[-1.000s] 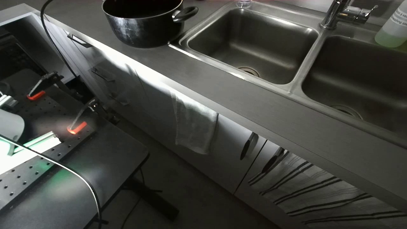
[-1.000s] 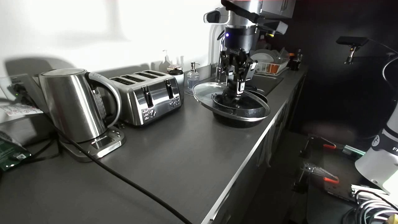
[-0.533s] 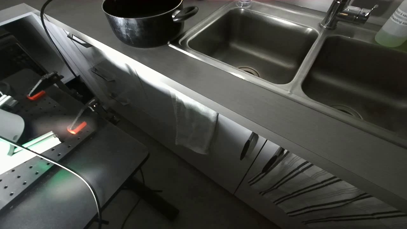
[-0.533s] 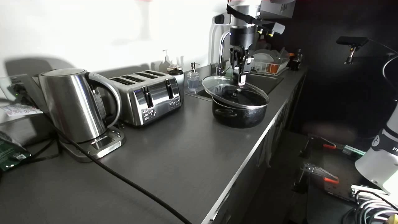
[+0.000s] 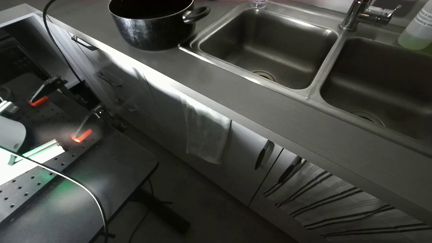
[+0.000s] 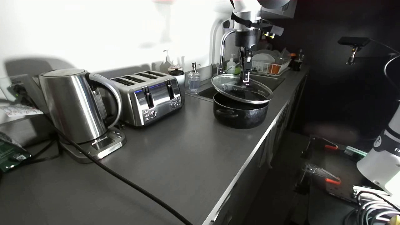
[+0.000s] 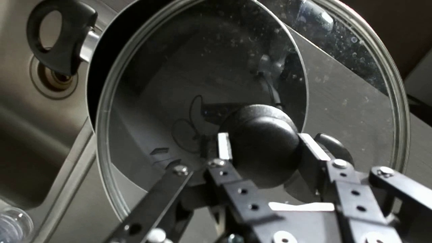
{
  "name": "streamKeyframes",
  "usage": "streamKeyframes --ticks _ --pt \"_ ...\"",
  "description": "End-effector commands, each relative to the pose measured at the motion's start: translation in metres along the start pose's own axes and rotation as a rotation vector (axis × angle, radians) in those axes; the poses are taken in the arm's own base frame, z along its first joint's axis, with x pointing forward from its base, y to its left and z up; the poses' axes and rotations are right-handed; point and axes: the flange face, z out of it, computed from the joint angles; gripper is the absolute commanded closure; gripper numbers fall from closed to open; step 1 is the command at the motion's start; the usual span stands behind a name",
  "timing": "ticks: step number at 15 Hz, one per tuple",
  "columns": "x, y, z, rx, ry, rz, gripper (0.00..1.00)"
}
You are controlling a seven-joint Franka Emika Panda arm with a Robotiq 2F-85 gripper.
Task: Put the lid on the pot
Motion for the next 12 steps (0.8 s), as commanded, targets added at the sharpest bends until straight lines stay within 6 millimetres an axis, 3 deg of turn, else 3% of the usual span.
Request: streamKeyframes --ticks 1,12 --pt "0.008 0.021 -0.002 0.035 -0.016 0.096 0.75" --pt "0.028 0.064 0.03 0.113 -0.089 0.271 0.75"
